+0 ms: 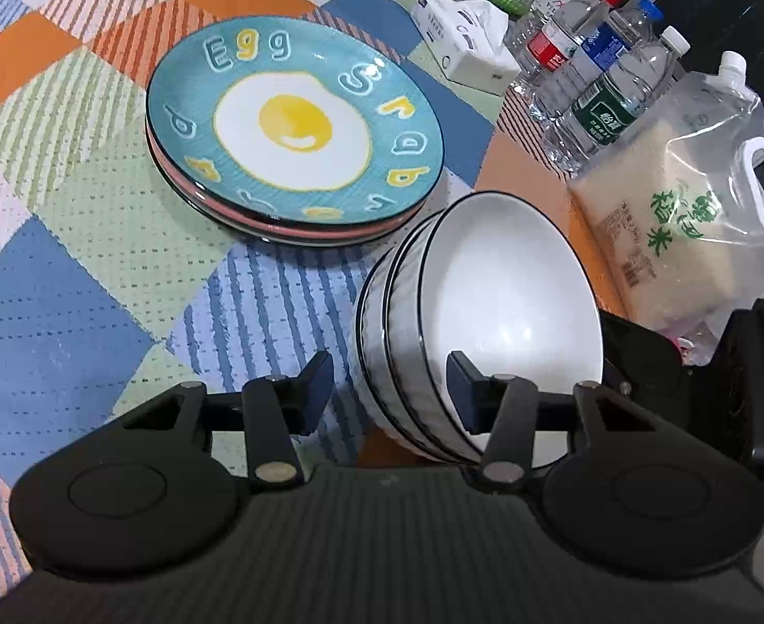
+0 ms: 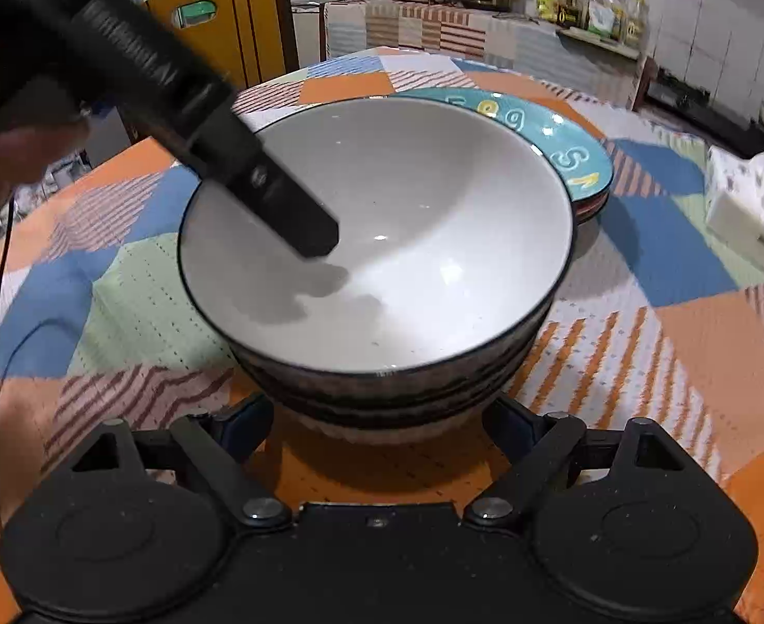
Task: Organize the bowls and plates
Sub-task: 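Grasp the bowl stack rim with the right tool while the left tool holds it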
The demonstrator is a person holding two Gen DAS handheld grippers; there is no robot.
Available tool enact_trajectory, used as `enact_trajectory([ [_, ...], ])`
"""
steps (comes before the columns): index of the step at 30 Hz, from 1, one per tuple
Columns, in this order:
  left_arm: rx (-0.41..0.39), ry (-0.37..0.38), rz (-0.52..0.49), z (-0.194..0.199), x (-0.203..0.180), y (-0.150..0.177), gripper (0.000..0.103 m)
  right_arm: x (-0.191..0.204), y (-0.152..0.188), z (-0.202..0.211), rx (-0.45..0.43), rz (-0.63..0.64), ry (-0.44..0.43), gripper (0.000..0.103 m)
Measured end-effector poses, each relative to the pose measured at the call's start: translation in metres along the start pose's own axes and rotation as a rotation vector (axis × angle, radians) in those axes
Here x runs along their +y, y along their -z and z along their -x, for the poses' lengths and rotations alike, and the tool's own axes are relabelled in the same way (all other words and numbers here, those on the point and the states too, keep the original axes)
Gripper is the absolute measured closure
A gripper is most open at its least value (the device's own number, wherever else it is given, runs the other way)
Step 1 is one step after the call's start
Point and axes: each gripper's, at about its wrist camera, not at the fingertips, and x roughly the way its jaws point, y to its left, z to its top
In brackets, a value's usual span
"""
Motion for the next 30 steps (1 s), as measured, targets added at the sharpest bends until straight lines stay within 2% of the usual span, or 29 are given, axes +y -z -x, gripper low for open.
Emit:
enact_trajectory([
  [3,0.012,0.05,0.062,-0.005,0.009,0.001,0.062,0.0,0.001,-0.001,-0.031,-0.015,0.008,0.012],
  [6,0.024,0.075,0.097,-0.009,0.015,0.003,0.062,-0.001,0.004,-0.008,-0.036,-0.048,0.007,0.009],
  [7,0.024,0.073,0.09,-0.01,0.015,0.004,0.062,0.0,0.004,-0.009,-0.046,-0.052,0.004,0.005],
  [14,0.013,0.069,0.098,-0.015,0.015,0.006,0.063,0.002,0.005,-0.014,-0.079,-0.051,0.023,0.001],
  [18,0.006,0.067,0.108,-0.015,0.015,0.008,0.064,0.004,0.004,-0.017,-0.095,-0.037,0.029,0.001],
  [20,0.018,0.057,0.081,-0.014,0.012,0.007,0.064,0.006,0.002,-0.019,-0.098,-0.033,0.022,0.002],
  [23,0.038,0.071,0.108,-0.015,0.016,0.005,0.064,0.003,-0.004,-0.023,-0.093,-0.043,0.016,0.001],
  [30,0.055,0.069,0.096,-0.015,0.013,0.006,0.065,0.005,0.002,-0.021,-0.118,-0.046,0.026,0.002],
])
